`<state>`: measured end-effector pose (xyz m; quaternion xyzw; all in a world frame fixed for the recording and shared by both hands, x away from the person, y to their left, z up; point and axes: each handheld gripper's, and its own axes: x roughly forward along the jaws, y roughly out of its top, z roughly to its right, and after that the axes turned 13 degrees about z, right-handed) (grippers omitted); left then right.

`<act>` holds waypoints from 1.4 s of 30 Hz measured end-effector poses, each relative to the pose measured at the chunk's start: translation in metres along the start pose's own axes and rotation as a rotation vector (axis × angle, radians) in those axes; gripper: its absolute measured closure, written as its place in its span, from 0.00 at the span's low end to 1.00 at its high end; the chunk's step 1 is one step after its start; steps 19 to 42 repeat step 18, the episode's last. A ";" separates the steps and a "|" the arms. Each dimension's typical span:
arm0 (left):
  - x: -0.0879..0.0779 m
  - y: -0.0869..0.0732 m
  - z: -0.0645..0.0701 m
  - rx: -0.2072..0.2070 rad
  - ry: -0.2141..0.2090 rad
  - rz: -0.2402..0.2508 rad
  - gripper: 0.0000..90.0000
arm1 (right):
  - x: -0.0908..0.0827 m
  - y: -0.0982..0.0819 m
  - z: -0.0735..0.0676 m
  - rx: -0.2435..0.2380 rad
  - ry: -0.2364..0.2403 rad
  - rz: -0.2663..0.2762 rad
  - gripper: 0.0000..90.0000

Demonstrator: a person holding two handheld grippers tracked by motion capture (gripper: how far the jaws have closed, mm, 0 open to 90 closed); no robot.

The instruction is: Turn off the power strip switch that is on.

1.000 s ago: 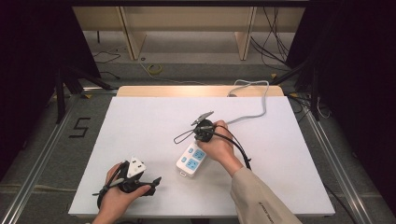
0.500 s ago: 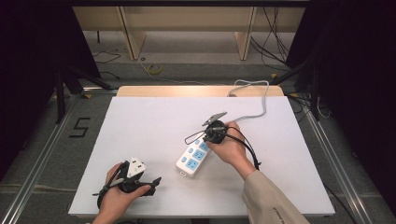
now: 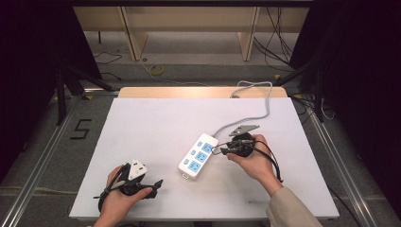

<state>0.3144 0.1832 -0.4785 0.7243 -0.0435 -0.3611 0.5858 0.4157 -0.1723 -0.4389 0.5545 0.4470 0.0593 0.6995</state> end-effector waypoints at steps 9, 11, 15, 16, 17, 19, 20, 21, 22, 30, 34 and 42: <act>0.000 0.000 0.000 -0.001 0.001 0.001 0.17 | -0.039 -0.040 0.006 0.059 -0.006 0.075 0.65; 0.001 0.000 0.000 0.000 0.000 0.001 0.17 | -0.046 -0.047 0.005 0.064 -0.008 0.103 0.62; 0.001 0.000 0.000 -0.003 -0.003 -0.001 0.17 | -0.056 -0.059 0.004 0.066 -0.009 0.145 0.58; 0.001 0.000 -0.001 -0.006 -0.002 -0.002 0.17 | -0.058 -0.061 0.004 0.063 -0.008 0.150 0.57; 0.002 -0.001 -0.002 -0.007 -0.002 -0.004 0.17 | -0.060 -0.063 0.004 0.066 -0.010 0.155 0.56; 0.003 -0.001 -0.003 -0.014 -0.001 -0.004 0.16 | -0.061 -0.065 0.004 0.068 -0.010 0.158 0.56; 0.003 -0.001 -0.003 -0.014 -0.001 -0.004 0.16 | -0.061 -0.065 0.004 0.068 -0.010 0.158 0.56; 0.003 -0.001 -0.003 -0.014 -0.001 -0.004 0.16 | -0.061 -0.065 0.004 0.068 -0.010 0.158 0.56; 0.003 -0.001 -0.003 -0.014 -0.001 -0.004 0.16 | -0.061 -0.065 0.004 0.068 -0.010 0.158 0.56; 0.003 -0.001 -0.003 -0.014 -0.001 -0.004 0.16 | -0.061 -0.065 0.004 0.068 -0.010 0.158 0.56; 0.003 -0.001 -0.003 -0.014 -0.001 -0.004 0.16 | -0.061 -0.065 0.004 0.068 -0.010 0.158 0.56; 0.003 -0.001 -0.003 -0.014 -0.001 -0.004 0.16 | -0.061 -0.065 0.004 0.068 -0.010 0.158 0.56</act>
